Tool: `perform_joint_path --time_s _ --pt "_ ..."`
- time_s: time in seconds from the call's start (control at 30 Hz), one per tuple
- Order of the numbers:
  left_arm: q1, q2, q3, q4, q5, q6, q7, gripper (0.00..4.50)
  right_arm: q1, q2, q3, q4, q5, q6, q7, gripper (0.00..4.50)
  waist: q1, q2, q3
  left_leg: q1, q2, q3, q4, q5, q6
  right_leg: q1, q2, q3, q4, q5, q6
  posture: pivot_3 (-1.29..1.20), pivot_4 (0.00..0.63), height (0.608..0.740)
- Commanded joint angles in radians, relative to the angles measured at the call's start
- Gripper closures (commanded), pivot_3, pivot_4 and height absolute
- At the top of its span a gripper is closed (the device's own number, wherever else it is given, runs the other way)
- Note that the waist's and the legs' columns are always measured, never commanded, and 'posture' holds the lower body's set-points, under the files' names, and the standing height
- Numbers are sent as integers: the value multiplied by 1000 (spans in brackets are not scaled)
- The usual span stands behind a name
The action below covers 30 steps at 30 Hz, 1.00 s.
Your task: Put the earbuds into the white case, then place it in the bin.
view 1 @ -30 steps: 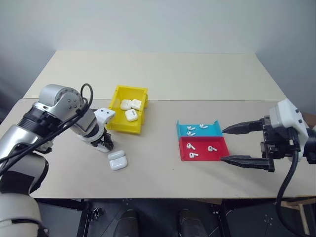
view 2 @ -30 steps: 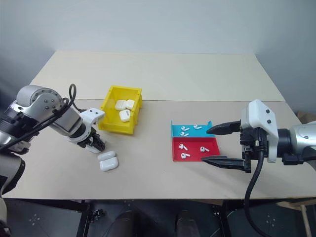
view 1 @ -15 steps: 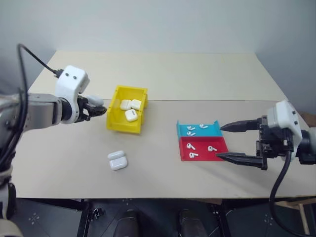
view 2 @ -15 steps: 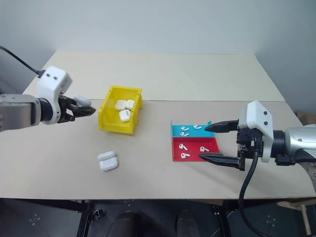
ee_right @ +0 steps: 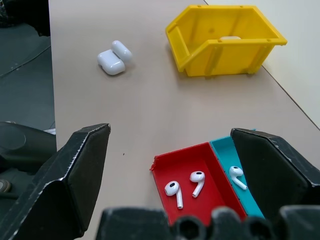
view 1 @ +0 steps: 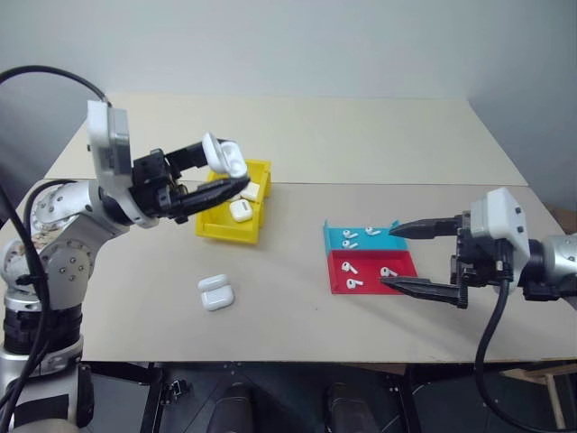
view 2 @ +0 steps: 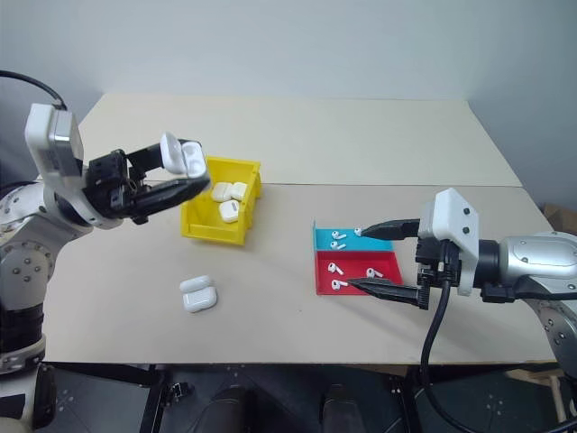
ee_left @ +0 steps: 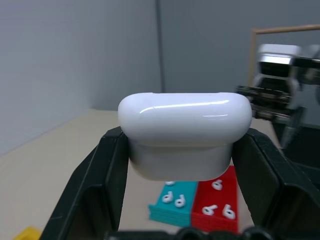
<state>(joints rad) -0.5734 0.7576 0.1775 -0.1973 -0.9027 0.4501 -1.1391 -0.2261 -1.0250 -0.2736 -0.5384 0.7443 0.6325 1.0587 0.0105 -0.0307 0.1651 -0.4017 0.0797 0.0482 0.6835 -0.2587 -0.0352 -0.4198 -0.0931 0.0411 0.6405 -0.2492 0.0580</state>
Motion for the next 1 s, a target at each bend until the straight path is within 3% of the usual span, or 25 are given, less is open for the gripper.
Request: perform_joint_path --time_s 0.03,0.2,0.5,0.63,0.73,1.0 --pt "-47 -34 -33 31 -9 -45 -170 1716 -47 0 24 5 -29 -37 -2 0 0 0 0 0 0 0 0 0 0 0 0 0 0 0 0 0 150 740" --pt "-59 -86 -73 42 44 -73 -214 1716 -108 -24 102 32 -94 -14 -16 0 0 0 0 0 0 0 0 0 0 0 0 0 0 0 0 0 150 740" --pt "-29 -97 -74 -5 62 -58 -205 1716 -317 -110 319 104 -213 82 47 0 -10 0 0 -1 0 0 0 -1 1 -1 0 0 0 0 0 0 150 740" --pt "-23 -107 -76 -15 67 -56 -192 1716 -404 -133 438 165 -297 53 149 888 -11 0 0 -1 0 0 0 -1 1 -2 0 0 0 0 0 0 150 740" --pt "-18 -122 -84 -34 69 -53 -178 1716 -471 -116 532 231 -383 66 179 1946 -12 0 0 -1 0 0 0 -1 1 -2 0 0 0 0 0 0 150 740" --pt "-10 -164 -125 -75 79 -49 -147 1716 -615 -70 742 351 -574 141 257 1946 -14 0 0 -2 0 0 1 -1 1 -2 0 0 0 0 0 0 150 740"
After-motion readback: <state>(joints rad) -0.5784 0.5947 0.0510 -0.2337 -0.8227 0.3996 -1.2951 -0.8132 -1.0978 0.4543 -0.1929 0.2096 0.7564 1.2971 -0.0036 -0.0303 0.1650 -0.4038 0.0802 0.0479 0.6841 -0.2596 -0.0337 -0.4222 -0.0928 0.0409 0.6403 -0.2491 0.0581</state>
